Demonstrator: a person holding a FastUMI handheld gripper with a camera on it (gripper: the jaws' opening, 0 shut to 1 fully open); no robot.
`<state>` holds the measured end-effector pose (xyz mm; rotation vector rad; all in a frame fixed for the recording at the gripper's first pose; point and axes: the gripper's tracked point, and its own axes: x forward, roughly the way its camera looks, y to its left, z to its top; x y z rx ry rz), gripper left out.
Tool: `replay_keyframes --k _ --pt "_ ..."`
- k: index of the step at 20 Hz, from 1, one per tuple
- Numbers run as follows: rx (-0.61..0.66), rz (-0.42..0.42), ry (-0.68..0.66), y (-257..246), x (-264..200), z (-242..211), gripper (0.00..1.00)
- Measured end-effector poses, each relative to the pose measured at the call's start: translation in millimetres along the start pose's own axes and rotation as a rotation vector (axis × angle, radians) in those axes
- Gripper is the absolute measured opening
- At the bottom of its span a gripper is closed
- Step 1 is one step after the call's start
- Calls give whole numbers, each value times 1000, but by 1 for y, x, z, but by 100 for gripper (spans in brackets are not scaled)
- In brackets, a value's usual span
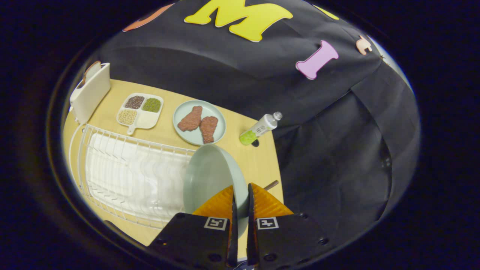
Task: Take the plate from the dish rack, then take the spoon from the basket and place it into the plate.
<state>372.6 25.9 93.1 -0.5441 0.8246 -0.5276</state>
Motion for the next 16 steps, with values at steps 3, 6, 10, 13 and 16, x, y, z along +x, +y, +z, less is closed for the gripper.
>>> replay_keyframes --k 3,6,10,13,16 --pt "29 45 -36 -14 -21 -12 15" --pt "68 156 -65 -20 -36 -37 15" --pt "136 342 -102 -12 -54 -86 15" --pt "196 475 -65 6 -60 -142 15" --pt "226 575 -41 28 -62 -191 16"
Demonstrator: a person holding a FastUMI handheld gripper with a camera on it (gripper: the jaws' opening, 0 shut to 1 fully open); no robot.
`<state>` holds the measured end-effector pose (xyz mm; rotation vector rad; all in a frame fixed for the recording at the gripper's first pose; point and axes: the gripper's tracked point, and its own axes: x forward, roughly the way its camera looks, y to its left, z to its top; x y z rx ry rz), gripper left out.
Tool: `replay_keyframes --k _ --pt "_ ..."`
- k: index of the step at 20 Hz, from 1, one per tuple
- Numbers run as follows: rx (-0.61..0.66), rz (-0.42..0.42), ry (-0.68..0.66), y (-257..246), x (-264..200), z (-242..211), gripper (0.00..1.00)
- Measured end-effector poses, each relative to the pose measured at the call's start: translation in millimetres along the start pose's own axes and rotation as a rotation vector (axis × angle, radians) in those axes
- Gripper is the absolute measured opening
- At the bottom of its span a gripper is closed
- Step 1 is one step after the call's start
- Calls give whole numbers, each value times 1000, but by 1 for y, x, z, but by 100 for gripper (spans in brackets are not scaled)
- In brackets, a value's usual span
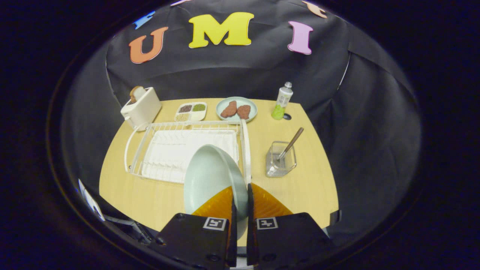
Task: Take the plate from the dish rack, then take the spoon from the basket and place it into the plate.
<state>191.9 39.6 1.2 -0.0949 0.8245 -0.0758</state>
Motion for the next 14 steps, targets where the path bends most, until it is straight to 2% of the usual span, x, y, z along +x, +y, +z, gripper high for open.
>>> replay_keyframes --k 5,9,14 --pt "4 141 38 18 25 -74 16" --pt "112 272 23 24 57 -103 16" --pt "146 279 -20 8 102 -124 16"
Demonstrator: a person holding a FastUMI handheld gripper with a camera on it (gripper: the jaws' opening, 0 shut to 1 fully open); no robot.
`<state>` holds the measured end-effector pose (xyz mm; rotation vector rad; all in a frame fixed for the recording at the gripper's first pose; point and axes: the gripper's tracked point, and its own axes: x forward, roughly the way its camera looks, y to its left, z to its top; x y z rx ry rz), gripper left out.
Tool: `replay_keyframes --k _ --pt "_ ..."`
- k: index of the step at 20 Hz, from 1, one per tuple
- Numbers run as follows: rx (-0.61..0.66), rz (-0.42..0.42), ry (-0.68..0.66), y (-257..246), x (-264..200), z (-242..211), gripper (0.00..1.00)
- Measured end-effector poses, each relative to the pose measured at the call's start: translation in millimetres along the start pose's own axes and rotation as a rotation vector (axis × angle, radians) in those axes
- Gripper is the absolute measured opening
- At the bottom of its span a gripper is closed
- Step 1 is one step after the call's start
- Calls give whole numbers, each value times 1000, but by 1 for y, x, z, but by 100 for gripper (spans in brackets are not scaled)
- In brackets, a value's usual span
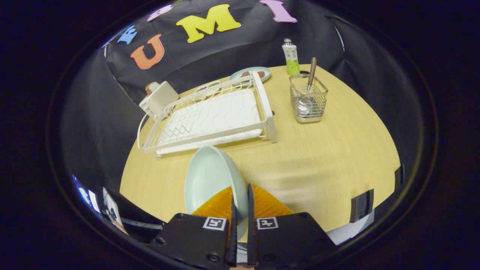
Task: Take the plate from the dish rack, then take the spoon from the basket and place it into the plate.
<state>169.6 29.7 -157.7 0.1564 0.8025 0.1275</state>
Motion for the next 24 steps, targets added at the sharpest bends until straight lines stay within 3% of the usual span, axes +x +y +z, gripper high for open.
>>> replay_keyframes --k 7,11,14,16,17,18,22,24 --pt "-18 16 -154 -28 9 5 18" --pt "54 37 -209 -38 17 8 20" --pt "62 -53 -280 -61 19 21 20" --pt "41 -46 -332 -61 12 28 23" --pt "28 -49 -356 -61 8 31 31" --pt "15 -66 -380 -66 4 35 54" --pt "-88 -173 -481 -80 -13 56 93" --pt "-100 -179 -496 -80 -16 63 96"
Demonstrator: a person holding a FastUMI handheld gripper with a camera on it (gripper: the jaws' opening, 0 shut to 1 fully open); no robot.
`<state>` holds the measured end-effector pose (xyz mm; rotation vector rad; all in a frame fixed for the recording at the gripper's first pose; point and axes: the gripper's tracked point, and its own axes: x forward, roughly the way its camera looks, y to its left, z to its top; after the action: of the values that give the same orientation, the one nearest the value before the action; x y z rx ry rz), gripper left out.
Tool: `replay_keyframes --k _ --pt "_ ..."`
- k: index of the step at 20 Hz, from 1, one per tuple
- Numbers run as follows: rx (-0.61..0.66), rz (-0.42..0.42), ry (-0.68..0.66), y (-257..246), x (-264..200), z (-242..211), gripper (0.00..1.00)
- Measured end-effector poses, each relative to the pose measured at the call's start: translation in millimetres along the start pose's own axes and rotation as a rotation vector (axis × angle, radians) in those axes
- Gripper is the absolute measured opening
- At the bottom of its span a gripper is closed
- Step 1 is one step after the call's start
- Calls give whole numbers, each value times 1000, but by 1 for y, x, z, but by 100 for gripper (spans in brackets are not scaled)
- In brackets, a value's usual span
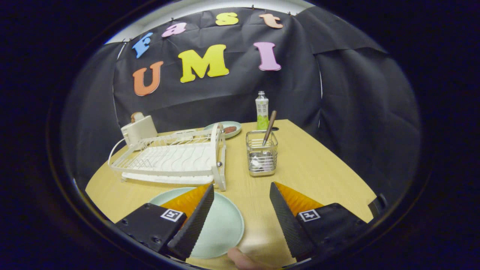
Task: Take the plate from the dish rack, then take the spoon from the basket and place it into the plate.
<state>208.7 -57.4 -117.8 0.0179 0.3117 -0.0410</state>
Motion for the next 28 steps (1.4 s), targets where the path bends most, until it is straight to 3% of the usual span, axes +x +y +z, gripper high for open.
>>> replay_keyframes --k 8,12,16,19,22,25,27,28 --pt "-35 -11 -87 -22 32 58 97" --pt "-47 53 -102 -18 58 83 97" --pt "-9 -47 -110 -57 100 110 97" --pt "-2 -57 -96 -69 131 126 95" --pt "8 -1 -99 -65 158 144 92" --pt "-10 -41 -27 -71 186 140 76" --pt "6 -20 -6 -65 195 138 63" --pt "16 -31 15 -65 199 134 54"
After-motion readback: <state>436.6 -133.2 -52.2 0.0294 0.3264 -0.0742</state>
